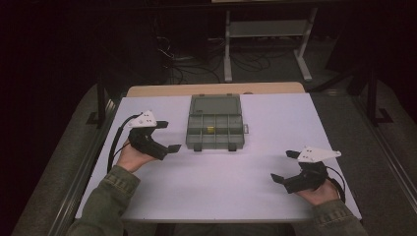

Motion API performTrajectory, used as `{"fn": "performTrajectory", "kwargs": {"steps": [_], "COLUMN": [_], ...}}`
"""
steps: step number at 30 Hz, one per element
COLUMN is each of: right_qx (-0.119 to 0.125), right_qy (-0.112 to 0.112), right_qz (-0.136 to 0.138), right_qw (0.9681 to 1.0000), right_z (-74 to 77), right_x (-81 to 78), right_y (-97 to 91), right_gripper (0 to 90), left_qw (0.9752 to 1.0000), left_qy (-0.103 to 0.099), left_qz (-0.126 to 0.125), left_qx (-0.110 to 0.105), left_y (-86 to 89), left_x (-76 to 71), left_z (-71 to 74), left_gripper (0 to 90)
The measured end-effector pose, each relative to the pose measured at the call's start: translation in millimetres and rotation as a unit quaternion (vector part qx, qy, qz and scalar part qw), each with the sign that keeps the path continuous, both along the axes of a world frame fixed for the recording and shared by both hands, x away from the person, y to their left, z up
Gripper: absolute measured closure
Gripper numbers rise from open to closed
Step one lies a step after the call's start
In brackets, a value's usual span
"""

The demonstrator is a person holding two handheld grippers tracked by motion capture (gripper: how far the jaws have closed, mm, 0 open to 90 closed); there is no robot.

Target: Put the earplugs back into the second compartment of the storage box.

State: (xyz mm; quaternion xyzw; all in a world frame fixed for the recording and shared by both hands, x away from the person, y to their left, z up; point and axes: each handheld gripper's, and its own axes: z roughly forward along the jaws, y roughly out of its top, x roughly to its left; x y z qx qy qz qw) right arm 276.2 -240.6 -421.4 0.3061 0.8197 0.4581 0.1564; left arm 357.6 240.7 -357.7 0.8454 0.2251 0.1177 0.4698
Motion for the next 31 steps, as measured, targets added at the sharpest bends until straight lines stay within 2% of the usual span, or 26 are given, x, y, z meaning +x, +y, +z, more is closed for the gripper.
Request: {"fn": "performTrajectory", "kwargs": {"steps": [4, 15, 18, 22, 28, 30, 31], "right_qx": [0.000, 0.000, 0.000, 0.000, 0.000, 0.000, -0.001], "right_qy": [0.000, -0.001, -0.001, -0.001, -0.002, 0.000, 0.001], "right_qz": [-0.001, -0.002, -0.002, -0.002, 0.002, 0.005, 0.006], "right_qw": [1.0000, 1.0000, 1.0000, 1.0000, 1.0000, 1.0000, 1.0000], "right_z": [0.1, 0.1, 0.1, 0.1, -0.4, -1.4, -1.9], "right_x": [-0.2, -0.4, -0.5, -0.5, 0.2, 0.9, 1.4], "right_y": [-0.1, -0.1, 0.0, 0.2, 1.3, 2.1, 2.5], "right_gripper": [2.0, 2.0, 2.0, 2.0, 2.0, 2.0, 2.0], "left_qw": [0.9999, 0.9987, 0.9974, 0.9961, 0.9911, 0.9893, 0.9893], "left_qy": [0.004, -0.008, -0.021, -0.032, -0.057, -0.057, -0.057], "left_qz": [0.007, 0.028, 0.036, 0.047, 0.076, 0.085, 0.085], "left_qx": [-0.009, -0.041, -0.058, -0.067, -0.093, -0.104, -0.104], "left_y": [7.6, 27.4, 33.6, 41.3, 51.5, 55.8, 55.8], "left_x": [-6.5, -29.4, -38.2, -48.4, -62.5, -65.9, -65.9], "left_z": [-4.2, -14.2, -19.4, -25.8, -30.3, -32.2, -32.2], "left_gripper": [0.0, 0.0, 0.0, 0.0, 0.0, 0.0, 0.0]}}
